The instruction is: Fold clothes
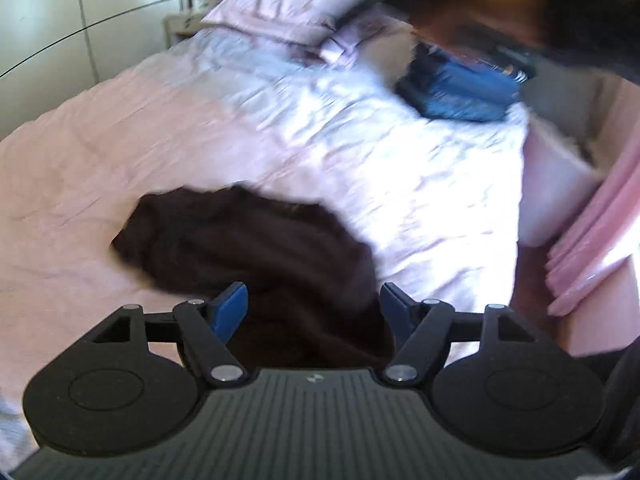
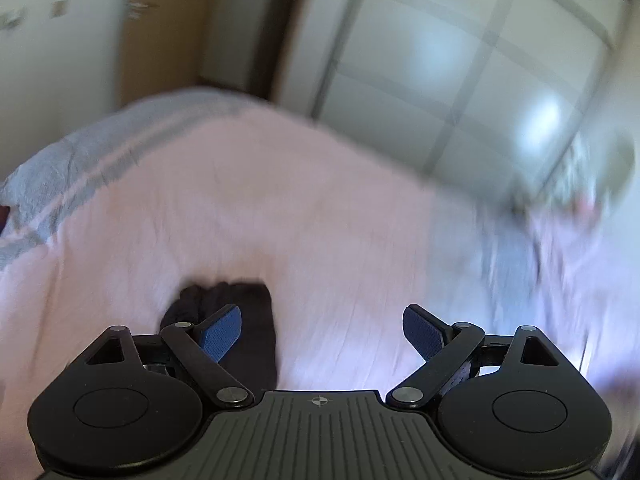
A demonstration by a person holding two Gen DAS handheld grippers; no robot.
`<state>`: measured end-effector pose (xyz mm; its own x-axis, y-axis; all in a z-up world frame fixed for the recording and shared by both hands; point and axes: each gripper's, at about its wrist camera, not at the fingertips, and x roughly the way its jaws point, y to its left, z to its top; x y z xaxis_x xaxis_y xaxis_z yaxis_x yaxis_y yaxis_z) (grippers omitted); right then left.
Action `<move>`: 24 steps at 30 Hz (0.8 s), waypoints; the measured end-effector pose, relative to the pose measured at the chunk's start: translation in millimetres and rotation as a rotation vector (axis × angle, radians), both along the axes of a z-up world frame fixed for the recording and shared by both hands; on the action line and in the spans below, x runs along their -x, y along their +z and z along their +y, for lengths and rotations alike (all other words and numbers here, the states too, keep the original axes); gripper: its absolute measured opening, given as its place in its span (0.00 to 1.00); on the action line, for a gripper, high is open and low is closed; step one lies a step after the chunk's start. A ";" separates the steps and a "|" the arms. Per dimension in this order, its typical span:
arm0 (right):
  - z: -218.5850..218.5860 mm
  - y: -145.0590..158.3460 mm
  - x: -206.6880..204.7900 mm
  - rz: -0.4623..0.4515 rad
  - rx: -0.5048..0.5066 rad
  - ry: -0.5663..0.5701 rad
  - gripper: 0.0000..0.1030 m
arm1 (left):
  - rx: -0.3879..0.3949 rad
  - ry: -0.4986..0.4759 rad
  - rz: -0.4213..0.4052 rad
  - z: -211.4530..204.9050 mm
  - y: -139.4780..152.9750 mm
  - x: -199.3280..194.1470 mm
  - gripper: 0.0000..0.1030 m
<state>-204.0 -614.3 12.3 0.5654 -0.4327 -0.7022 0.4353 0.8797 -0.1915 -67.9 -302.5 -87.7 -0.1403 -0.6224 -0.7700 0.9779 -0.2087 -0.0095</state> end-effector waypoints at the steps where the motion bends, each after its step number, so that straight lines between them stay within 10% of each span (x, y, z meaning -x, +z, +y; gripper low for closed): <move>1: -1.2 -16.3 17.3 0.005 -0.076 -0.058 0.88 | -0.008 0.006 -0.020 -10.7 -3.4 -7.8 0.68; 6: -5.7 -88.6 93.1 -0.028 -0.455 -0.295 0.88 | -0.021 0.023 -0.138 -82.8 -26.5 -47.1 0.74; 15: -17.7 -189.6 85.4 -0.226 -0.896 -0.395 0.85 | -0.058 -0.176 -0.368 -237.1 -122.5 -71.2 0.75; 18: -27.0 -224.5 75.3 -0.249 -0.980 -0.409 0.50 | -0.075 -0.310 -0.387 -276.9 -151.3 -62.6 0.75; 19: -30.3 -229.6 74.4 -0.233 -0.989 -0.416 0.19 | -0.082 -0.361 -0.405 -287.3 -158.4 -60.3 0.75; 24: -46.2 -211.9 112.4 -0.199 -0.929 -0.414 0.07 | -0.152 -0.531 -0.412 -336.4 -178.4 -67.6 0.75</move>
